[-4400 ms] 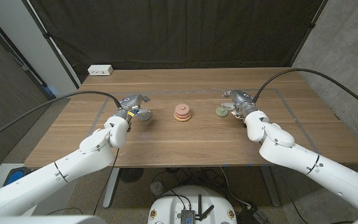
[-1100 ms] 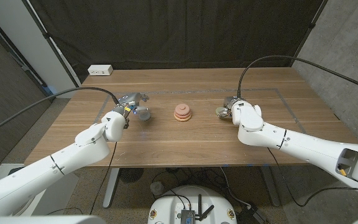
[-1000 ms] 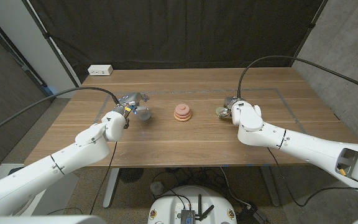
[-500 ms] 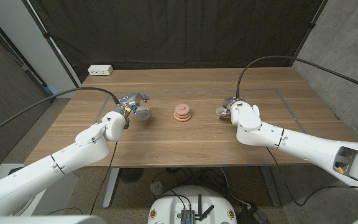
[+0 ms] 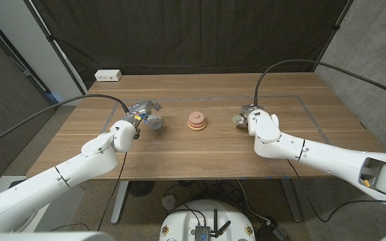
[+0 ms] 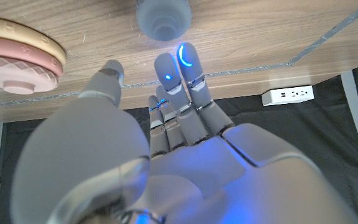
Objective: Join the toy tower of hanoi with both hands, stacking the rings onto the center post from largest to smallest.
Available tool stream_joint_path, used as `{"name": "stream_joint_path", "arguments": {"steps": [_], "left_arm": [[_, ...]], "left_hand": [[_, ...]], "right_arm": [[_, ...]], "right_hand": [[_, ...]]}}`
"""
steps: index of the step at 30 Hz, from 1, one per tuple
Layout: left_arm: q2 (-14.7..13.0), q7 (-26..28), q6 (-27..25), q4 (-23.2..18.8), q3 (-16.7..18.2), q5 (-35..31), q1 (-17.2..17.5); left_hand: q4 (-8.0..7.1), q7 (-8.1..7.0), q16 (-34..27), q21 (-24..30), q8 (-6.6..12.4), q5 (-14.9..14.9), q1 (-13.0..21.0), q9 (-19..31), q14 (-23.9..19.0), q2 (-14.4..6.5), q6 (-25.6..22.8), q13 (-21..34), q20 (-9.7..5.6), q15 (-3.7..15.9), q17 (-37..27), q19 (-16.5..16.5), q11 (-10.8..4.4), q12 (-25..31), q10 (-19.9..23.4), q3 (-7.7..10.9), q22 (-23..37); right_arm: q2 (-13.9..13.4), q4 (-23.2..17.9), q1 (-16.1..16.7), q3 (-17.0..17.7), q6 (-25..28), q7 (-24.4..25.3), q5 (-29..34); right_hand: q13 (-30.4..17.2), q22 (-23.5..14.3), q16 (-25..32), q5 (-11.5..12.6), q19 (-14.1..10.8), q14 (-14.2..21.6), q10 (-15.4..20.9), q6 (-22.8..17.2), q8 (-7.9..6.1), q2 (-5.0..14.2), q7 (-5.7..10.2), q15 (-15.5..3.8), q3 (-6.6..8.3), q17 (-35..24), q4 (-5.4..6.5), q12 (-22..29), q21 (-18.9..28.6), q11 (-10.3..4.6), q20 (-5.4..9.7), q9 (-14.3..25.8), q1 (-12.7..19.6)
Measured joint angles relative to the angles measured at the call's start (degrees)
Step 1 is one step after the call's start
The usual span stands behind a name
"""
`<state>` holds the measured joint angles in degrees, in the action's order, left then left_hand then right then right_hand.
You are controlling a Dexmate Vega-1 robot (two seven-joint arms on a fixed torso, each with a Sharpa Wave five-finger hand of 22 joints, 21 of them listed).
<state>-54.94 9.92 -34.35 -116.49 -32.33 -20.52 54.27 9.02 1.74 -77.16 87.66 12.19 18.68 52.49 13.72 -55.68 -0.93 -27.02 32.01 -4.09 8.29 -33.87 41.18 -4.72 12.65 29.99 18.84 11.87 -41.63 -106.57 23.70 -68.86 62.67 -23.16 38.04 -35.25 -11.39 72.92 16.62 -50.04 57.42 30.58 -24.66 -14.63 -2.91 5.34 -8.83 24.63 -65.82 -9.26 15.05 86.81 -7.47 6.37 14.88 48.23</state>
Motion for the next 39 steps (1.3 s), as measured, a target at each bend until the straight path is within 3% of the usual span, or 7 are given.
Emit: {"name": "stream_joint_path", "arguments": {"steps": [5,15,25,39], "left_arm": [[0.00,0.03,0.05,-0.02,0.07,0.20,0.10],[-0.28,0.57,-0.21,-0.65,0.51,0.60,0.78],[-0.81,0.81,-0.47,-1.55,1.16,0.71,1.59],[-1.01,1.99,-0.31,-1.82,1.59,0.82,2.01]], "left_hand": [[0.00,0.19,0.00,0.00,0.00,0.00,0.00,0.00,0.00,0.00,-0.19,0.00,0.00,0.00,0.00,0.00,0.11,0.00,0.11,0.00,0.00],[-0.09,0.02,0.00,0.00,0.00,0.40,-0.45,-0.01,-0.11,-0.45,-0.60,-0.01,0.00,-0.11,-0.06,0.00,0.39,0.00,0.43,0.73,0.27],[0.32,0.17,0.00,0.00,0.00,0.61,-0.45,0.28,-0.23,-0.45,-1.07,-0.01,-0.31,0.01,-0.27,0.51,0.27,0.00,1.17,1.10,0.33],[0.31,-0.02,-0.40,0.00,0.00,0.83,-0.45,0.28,-0.93,-0.45,-1.68,0.27,-0.42,0.30,-0.40,1.03,-0.29,0.37,1.74,1.72,0.80]], "right_arm": [[-0.01,0.07,0.26,-0.03,-0.02,0.81,-0.19],[-0.27,0.04,1.68,0.98,-0.94,2.58,-0.56],[-0.61,-0.40,2.71,2.06,-3.80,5.77,-1.23],[-2.41,-3.27,4.89,5.60,-5.76,5.69,-1.34]], "right_hand": [[-1.06,-0.48,1.82,0.01,-1.90,2.22,3.15,-3.20,-1.02,0.30,0.99,-0.80,0.03,-2.33,0.04,1.31,0.72,0.31,0.68,-0.17,0.30],[-3.05,-0.75,4.31,0.98,-4.17,5.38,5.10,-4.96,-3.57,0.39,-0.53,-2.55,1.16,-4.31,0.49,2.43,0.94,2.26,1.30,0.60,0.36],[-4.24,-1.29,6.95,2.34,-6.21,7.94,6.30,-7.11,-4.12,1.01,-2.70,-3.68,2.27,-4.57,-0.30,2.67,1.56,3.47,2.12,0.60,-0.26],[-5.24,-1.57,8.47,3.14,-7.04,8.75,7.13,-7.81,-4.55,1.01,-3.39,-3.64,2.90,-4.63,-0.93,2.66,1.56,4.29,2.51,0.50,-0.26]]}}
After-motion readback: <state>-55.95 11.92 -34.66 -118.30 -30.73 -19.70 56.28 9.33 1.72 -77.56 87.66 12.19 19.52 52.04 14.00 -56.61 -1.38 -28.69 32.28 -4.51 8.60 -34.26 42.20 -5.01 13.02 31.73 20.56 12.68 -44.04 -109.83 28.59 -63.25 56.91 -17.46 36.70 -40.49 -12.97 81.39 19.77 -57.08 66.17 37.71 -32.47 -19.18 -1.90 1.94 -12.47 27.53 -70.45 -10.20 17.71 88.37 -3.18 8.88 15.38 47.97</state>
